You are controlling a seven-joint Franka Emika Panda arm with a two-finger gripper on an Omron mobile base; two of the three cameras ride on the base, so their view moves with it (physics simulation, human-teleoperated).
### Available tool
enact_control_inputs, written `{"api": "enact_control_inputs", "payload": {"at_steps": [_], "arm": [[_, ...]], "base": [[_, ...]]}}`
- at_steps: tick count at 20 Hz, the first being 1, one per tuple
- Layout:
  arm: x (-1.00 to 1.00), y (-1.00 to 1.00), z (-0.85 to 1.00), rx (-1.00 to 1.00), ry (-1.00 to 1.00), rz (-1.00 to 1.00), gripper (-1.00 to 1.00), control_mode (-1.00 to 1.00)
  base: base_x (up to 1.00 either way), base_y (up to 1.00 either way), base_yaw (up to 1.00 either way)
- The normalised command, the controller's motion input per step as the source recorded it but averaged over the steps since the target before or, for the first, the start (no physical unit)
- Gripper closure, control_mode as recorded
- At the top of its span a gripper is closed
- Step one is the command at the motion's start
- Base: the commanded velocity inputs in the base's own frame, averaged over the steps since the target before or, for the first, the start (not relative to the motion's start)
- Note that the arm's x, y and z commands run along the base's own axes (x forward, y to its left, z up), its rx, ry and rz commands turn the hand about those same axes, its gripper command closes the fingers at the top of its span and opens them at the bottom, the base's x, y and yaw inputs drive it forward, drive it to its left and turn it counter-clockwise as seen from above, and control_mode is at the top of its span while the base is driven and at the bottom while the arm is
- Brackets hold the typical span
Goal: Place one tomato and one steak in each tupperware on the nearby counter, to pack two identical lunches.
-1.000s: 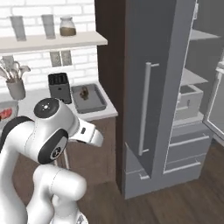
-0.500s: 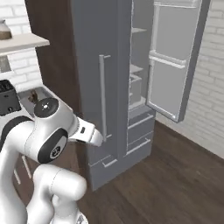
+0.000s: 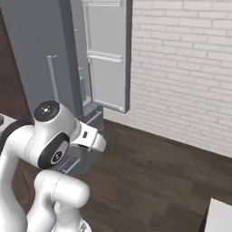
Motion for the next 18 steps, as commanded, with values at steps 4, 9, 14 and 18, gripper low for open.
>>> {"api": "enact_control_inputs", "payload": {"at_steps": [4, 9, 14, 18], "arm": [[0.00, 0.00, 0.00, 0.00, 0.00, 0.00, -1.00, 1.00], [0.00, 0.00, 0.00, 0.00, 0.00, 0.00, -1.00, 1.00], [0.00, 0.00, 0.00, 0.00, 0.00, 0.00, -1.00, 1.00], [0.00, 0.00, 0.00, 0.00, 0.00, 0.00, -1.00, 1.00]], "base": [[0.62, -0.60, -0.42], [1.00, -0.33, -0.13], [1.00, -0.01, 0.17], [1.00, -0.14, 0.37]]}}
